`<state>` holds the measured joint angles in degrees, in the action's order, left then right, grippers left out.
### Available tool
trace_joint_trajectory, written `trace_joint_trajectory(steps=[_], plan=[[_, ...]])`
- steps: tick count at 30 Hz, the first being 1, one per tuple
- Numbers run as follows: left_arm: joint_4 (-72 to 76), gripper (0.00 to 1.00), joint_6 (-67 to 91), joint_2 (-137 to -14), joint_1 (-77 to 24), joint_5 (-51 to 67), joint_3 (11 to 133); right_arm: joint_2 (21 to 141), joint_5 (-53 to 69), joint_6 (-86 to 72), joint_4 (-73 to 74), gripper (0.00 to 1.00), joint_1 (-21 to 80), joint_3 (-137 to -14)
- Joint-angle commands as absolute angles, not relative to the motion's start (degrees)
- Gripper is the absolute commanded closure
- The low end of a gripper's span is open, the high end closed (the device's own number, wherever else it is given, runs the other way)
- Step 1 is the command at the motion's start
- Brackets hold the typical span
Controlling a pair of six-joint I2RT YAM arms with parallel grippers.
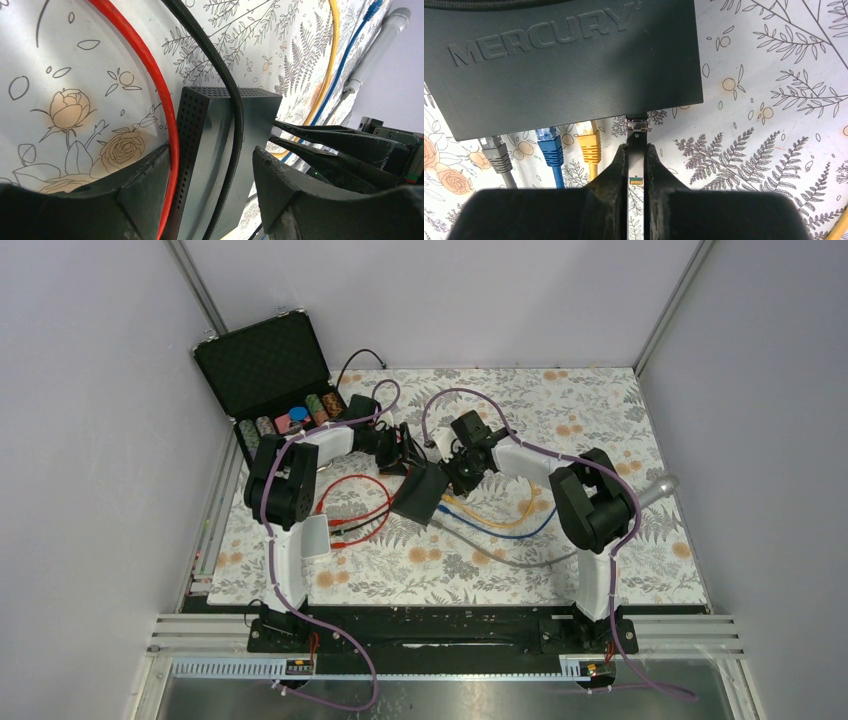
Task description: Insert the plug into the switch port
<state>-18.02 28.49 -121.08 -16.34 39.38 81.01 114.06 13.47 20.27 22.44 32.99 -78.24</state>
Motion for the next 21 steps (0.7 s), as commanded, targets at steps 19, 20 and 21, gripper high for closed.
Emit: trace_joint_trajectory(steps=[19, 20, 21], plan=[[-14.33, 0.40, 27.86, -124.36, -16.47, 44.76, 81.78, 113.96, 22.17, 27.92, 26.89, 1.00, 34.44, -82.99], [-14.32, 0.40, 27.86, -124.23, -16.45, 44.60, 81.55, 114.22, 21.37, 27.14, 26.99, 1.00, 34.62, -83.05], [-14.43, 0.40, 27.75, -124.15, -16.49, 44.43, 81.45, 114.56, 20.69, 26.33, 27.03, 1.00, 34.78, -83.20]])
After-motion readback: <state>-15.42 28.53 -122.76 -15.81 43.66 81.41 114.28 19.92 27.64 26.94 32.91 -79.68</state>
